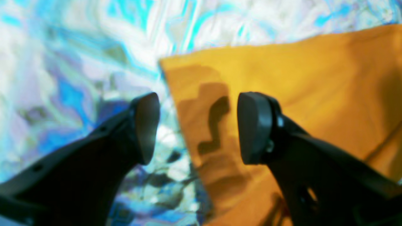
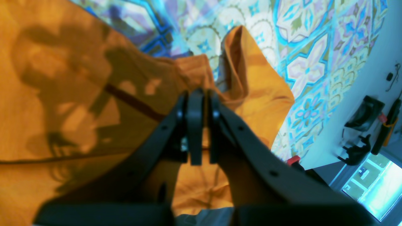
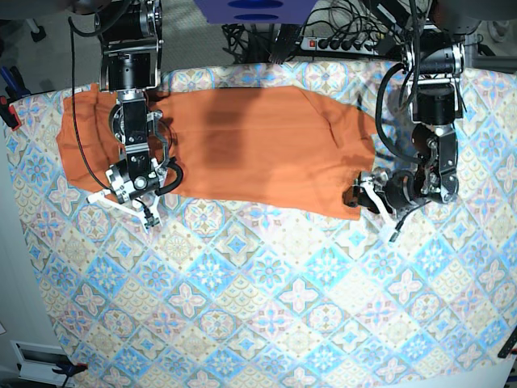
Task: Fold the T-shirt properly
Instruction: 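Carry the folded hem over the shirt toward the collar edge with both grippers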
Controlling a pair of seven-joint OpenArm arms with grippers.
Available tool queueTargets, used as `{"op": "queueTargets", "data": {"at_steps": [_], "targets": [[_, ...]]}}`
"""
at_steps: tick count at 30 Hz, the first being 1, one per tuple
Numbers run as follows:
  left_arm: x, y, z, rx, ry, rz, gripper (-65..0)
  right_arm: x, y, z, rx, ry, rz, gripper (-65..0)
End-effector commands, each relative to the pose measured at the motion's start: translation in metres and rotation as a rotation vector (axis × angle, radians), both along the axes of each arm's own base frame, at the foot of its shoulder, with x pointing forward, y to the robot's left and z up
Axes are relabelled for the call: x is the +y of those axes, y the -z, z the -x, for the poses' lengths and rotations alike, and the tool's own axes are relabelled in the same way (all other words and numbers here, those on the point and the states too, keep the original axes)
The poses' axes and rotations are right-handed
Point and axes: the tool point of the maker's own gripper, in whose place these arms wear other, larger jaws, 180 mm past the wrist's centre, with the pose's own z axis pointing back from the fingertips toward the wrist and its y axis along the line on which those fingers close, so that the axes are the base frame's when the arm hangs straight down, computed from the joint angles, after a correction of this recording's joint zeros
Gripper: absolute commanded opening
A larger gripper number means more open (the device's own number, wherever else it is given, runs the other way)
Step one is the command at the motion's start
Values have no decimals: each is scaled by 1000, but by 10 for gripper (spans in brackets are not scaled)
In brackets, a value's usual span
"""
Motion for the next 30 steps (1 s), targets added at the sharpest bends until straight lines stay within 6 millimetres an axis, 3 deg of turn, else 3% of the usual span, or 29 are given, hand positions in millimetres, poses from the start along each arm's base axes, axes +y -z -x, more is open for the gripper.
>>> {"op": "queueTargets", "data": {"at_steps": [1,3,10,13,16,25,27,30], "targets": [[0,-10,-15,-25,2,5,-260,-4,-12,-11,-39,3,18,-639],[-10,2,-8,25,42,1,-260,-5,-12,-11,-38,5,21,-639],[-33,9,-1,47,106,1,-264,-5,-12,-11,-38,5,21,-639],[-50,19,14,93,198,-31,-267,-5,-12,-11,-38,6,21,-639],[-55,23,18,101,219,-35,-293,-5,-12,-11,-38,6,21,-639],[-51,35,38,136,219,-38,-567,-6,-13,-11,-44,12,20,-643],[-40,32,41,119,220,-61,-636,-6,-20,-15,-70,11,19,-644],[-36,18,39,54,208,-63,-650,-11,-34,-13,-129,40,18,-644]]}}
